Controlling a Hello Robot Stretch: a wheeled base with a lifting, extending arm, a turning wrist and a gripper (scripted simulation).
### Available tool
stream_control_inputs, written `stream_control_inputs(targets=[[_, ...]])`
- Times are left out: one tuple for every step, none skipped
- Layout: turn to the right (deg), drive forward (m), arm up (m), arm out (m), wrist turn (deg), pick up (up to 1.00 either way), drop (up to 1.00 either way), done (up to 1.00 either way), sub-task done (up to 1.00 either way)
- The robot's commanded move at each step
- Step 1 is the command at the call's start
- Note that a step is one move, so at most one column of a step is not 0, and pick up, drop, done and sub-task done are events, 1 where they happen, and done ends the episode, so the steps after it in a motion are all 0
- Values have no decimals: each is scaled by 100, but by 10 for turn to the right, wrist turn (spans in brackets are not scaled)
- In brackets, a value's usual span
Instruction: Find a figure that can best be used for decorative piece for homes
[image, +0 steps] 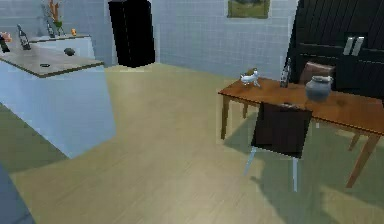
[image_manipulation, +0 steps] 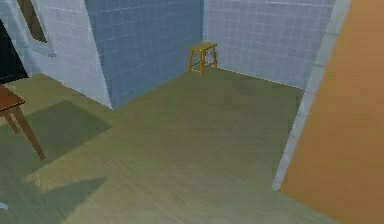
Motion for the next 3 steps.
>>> stream_control_inputs(targets=[[30,0,0,0,0,0,0,0,0],[0,100,0,0,0,0,0,0,0],[90,0,0,0,0,0,0,0,0]])
